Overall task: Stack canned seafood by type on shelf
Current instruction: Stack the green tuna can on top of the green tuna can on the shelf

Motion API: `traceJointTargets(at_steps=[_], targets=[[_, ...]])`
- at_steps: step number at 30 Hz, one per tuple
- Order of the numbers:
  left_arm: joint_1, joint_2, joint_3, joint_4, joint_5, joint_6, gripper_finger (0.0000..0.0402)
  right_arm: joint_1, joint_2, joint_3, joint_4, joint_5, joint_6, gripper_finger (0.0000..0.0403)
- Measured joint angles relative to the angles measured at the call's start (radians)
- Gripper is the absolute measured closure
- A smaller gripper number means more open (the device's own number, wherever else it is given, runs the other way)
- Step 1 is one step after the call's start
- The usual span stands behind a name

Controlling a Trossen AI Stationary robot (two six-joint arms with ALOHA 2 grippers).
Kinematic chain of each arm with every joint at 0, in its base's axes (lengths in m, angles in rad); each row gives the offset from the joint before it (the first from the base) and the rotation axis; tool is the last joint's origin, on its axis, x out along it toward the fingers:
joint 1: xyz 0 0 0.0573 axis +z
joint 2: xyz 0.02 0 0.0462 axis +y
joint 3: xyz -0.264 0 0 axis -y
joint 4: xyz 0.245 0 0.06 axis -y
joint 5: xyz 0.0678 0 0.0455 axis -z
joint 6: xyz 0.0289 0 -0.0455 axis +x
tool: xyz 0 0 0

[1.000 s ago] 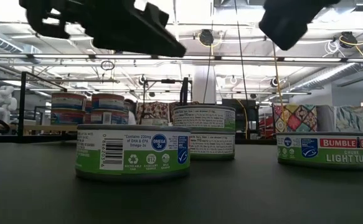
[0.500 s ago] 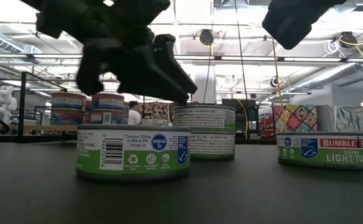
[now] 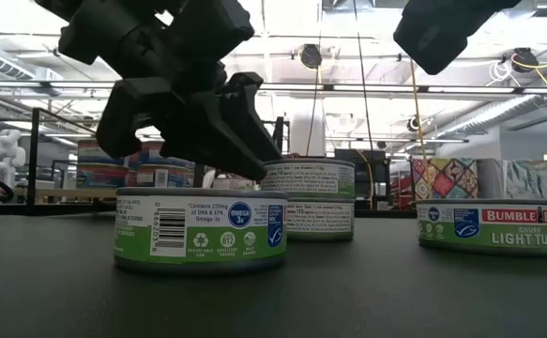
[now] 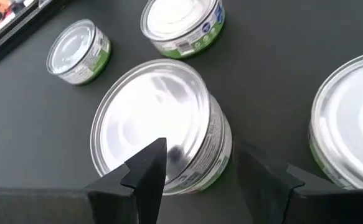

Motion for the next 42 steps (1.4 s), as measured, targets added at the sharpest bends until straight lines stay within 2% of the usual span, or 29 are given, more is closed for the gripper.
traceJointTargets(at_steps=[4, 7, 14, 21, 29, 35, 42], targets=[[0.001, 0.000, 0.000, -0.005, 0.000, -0.003, 0.0219, 0.000, 0.000, 0.000, 0.000, 0.000, -0.002, 0.0403], [0.001, 0.000, 0.000, -0.005, -0.003, -0.003, 0.0239, -0.004, 0.000, 0.000, 0.001, -0.001, -0.008, 0.0403], [0.012, -0.002, 0.000, -0.016, -0.006, 0.020, 0.0306, -0.021, 0.000, 0.000, 0.002, 0.000, -0.008, 0.0403], [0.013, -0.004, 0.002, -0.031, -0.024, 0.031, 0.0393, -0.022, 0.000, 0.000, 0.001, 0.000, -0.008, 0.0403], [-0.002, -0.015, 0.027, -0.068, -0.062, 0.050, 0.0400, -0.022, 0.000, 0.000, 0.001, 0.000, -0.015, 0.0403], [-0.012, -0.072, 0.070, -0.107, -0.075, 0.074, 0.0400, -0.022, 0.000, 0.000, 0.000, 0.000, -0.027, 0.0403], [-0.013, -0.131, 0.088, -0.166, -0.156, 0.079, 0.0401, -0.022, 0.000, 0.000, 0.001, -0.001, -0.027, 0.0403]])
